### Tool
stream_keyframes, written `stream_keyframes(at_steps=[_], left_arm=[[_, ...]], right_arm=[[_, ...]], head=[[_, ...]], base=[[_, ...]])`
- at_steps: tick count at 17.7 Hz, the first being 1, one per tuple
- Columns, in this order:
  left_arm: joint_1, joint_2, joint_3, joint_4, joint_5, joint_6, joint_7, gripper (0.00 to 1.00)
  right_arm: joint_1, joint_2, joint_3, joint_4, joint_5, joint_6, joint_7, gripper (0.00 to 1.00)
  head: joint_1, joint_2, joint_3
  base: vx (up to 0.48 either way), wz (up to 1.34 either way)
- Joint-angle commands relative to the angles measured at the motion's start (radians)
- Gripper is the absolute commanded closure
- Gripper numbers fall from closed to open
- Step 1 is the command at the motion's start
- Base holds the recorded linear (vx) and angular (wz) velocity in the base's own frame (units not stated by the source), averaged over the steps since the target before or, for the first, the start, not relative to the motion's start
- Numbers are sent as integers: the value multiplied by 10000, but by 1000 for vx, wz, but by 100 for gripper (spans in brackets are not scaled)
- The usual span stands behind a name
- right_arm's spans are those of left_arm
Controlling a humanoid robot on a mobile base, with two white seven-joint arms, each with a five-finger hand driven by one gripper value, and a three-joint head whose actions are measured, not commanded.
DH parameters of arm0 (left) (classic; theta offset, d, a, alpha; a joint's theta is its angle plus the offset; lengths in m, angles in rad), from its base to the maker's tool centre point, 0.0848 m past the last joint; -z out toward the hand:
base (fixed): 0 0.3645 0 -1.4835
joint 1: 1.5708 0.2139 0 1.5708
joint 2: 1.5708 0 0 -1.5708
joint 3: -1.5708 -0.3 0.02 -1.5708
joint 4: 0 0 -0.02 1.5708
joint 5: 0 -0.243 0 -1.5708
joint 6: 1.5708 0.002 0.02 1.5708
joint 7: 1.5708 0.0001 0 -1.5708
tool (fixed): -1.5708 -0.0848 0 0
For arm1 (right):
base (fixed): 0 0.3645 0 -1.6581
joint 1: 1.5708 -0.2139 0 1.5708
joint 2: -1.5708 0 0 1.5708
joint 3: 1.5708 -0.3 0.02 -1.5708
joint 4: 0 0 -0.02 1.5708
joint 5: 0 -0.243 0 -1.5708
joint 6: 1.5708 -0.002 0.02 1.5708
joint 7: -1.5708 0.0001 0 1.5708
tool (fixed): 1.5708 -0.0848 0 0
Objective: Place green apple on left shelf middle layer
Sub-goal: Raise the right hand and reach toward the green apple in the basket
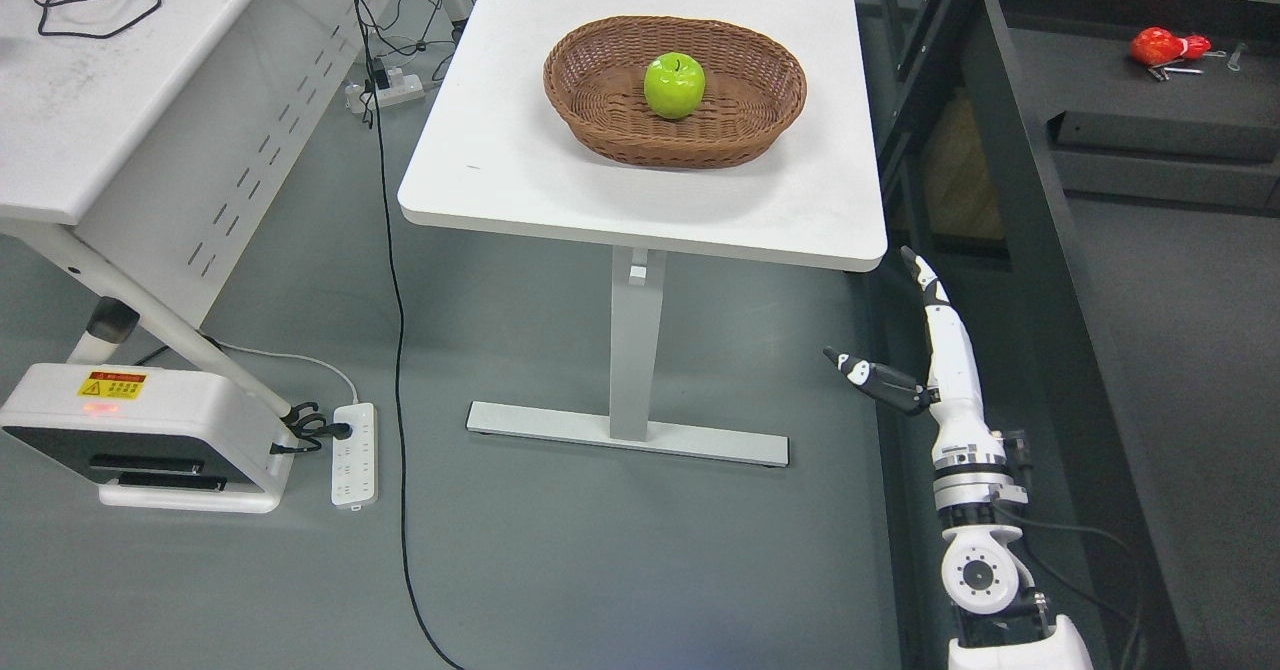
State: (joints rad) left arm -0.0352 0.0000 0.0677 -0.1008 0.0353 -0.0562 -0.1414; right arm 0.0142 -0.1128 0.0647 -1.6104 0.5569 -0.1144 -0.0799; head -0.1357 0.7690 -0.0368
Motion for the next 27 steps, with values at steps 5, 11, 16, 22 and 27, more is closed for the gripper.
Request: stream_keyframes(at_steps=[5,11,16,22,27], left_arm=[[-1,175,13,-4,0,-5,2,0],[-1,175,13,-4,0,-5,2,0],[-1,175,13,-4,0,-5,2,0],[-1,175,-17,11,0,-5,2,0],[-1,175,13,-4,0,-5,2,0]], right_arm=[[-218,-713,213,-846,569,-651,339,0],[-877,-191,319,-847,61,-712,385,0],[-1337,-237,563,-801,122,-666,706,0],[-2518,-222,1347,180,245,-651,2237,0],[-3392,-222,2403,2094,1115,-651,2486,0]], head=[[0,0,0],[0,0,0],[0,0,0],[0,0,0],[0,0,0]], base=[[160,53],[191,24],[190,27],[179,26],[123,25]])
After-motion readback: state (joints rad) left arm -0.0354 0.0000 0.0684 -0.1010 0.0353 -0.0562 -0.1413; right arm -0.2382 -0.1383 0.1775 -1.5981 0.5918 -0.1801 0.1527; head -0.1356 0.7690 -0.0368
